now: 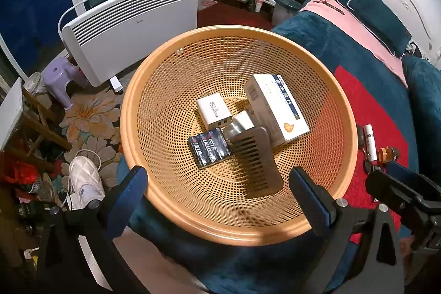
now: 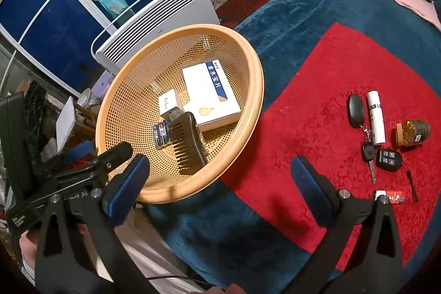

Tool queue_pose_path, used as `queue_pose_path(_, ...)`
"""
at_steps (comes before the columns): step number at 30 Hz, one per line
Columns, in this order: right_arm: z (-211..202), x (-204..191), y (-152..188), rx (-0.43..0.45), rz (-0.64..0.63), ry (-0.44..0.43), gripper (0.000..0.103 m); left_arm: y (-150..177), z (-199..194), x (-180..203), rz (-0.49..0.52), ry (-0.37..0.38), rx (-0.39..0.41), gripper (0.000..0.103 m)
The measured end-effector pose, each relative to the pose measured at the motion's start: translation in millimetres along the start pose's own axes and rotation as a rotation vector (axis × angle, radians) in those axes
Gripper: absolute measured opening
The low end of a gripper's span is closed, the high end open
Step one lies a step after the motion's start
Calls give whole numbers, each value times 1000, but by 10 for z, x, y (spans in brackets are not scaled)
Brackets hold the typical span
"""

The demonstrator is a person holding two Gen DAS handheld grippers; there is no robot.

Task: Organize rigid objects
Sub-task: 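Move both open grippers back over the remaining items on the bedspread, then grasp the red lighter with the right gripper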

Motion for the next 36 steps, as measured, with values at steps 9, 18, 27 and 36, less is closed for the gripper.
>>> queue_pose_path(9, -38, 64, 34, 1, 10, -3, 103, 17, -22, 106, 27, -10, -5, 102)
queue_pose_path(18, -141, 294, 128, 15, 50, -3, 103, 41, -62, 467, 103, -3, 2, 102)
queue_pose_path(27, -257, 902, 345, 20, 167, 32, 103, 136, -10, 1097, 237, 26, -2, 102)
queue_pose_path(36, -328, 1541, 632, 29, 327, 54, 103, 300, 87, 1732, 376, 51, -15, 102)
Point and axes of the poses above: each gripper's, at about its wrist camera, not at the fingertips, and z roughly the way its jaws point, x to its right, y to its underside, the point moved 8 cm from there along z, roughly the way its jaws point, and after that the axes turned 13 degrees about -x, right-handed, at the moved point
